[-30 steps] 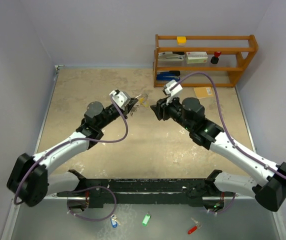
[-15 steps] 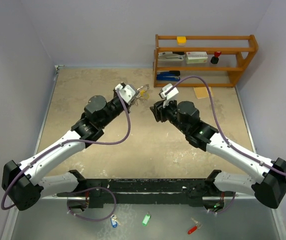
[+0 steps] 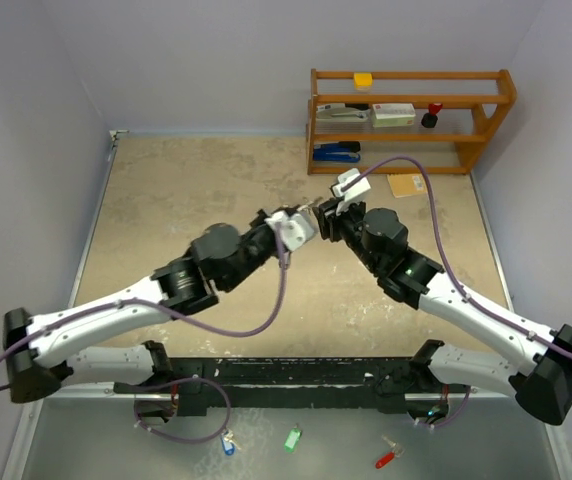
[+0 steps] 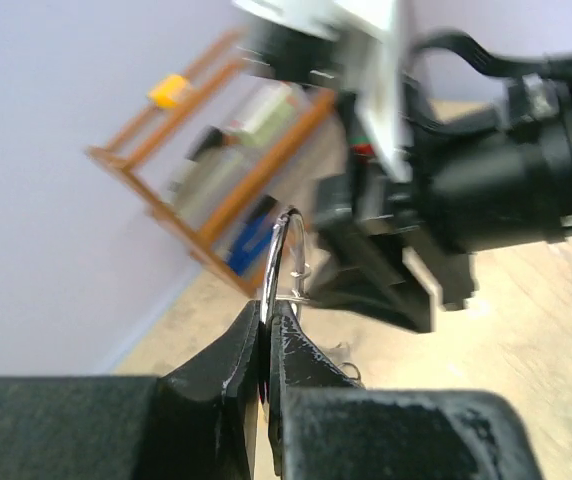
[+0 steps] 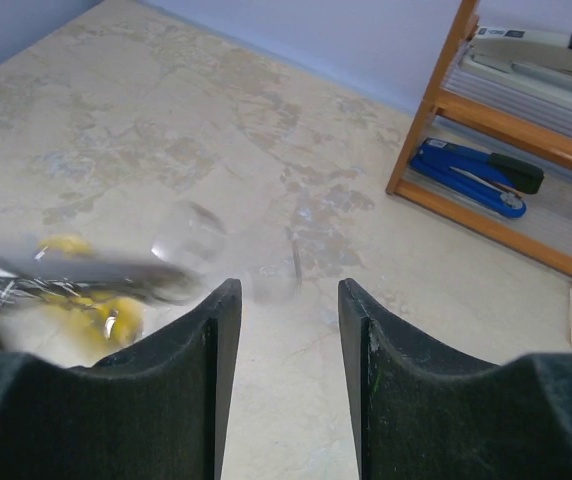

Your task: Remove the keys from the keyring

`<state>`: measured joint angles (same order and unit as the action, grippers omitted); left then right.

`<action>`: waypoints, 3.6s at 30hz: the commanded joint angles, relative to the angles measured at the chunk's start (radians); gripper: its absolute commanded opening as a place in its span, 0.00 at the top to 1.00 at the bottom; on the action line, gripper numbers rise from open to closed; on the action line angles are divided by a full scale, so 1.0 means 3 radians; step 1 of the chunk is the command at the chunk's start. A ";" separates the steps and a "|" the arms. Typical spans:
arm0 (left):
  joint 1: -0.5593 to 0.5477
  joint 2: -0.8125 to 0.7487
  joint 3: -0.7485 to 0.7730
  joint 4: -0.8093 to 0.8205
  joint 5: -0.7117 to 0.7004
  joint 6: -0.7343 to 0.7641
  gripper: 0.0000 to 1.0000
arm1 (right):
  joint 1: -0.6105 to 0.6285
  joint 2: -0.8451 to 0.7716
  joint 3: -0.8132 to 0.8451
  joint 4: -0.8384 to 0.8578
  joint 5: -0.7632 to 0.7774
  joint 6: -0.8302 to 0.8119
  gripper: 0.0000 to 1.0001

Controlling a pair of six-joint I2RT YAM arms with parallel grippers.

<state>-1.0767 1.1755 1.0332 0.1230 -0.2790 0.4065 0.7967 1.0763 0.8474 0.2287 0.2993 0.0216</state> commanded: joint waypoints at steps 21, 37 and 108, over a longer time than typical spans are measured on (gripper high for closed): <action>0.0015 -0.0473 0.0231 0.0192 -0.0939 0.0235 1.00 | 0.0006 -0.0514 -0.0436 0.0877 -0.0164 -0.0188 0.32; 0.0010 -0.0477 0.0521 -0.0009 0.0244 -0.0156 1.00 | 0.0006 -0.0649 -0.0710 0.1445 -0.0719 -0.0414 0.24; -0.0031 -0.0471 0.0341 0.0505 0.0709 -0.0404 1.00 | 0.0007 -0.0443 -0.0512 0.1707 -0.0854 -0.0306 0.49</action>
<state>-1.0813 1.0634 1.1362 0.1932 -0.0792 0.3050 0.7982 0.9432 0.6395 0.6632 0.0166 -0.0616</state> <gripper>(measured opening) 0.011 0.518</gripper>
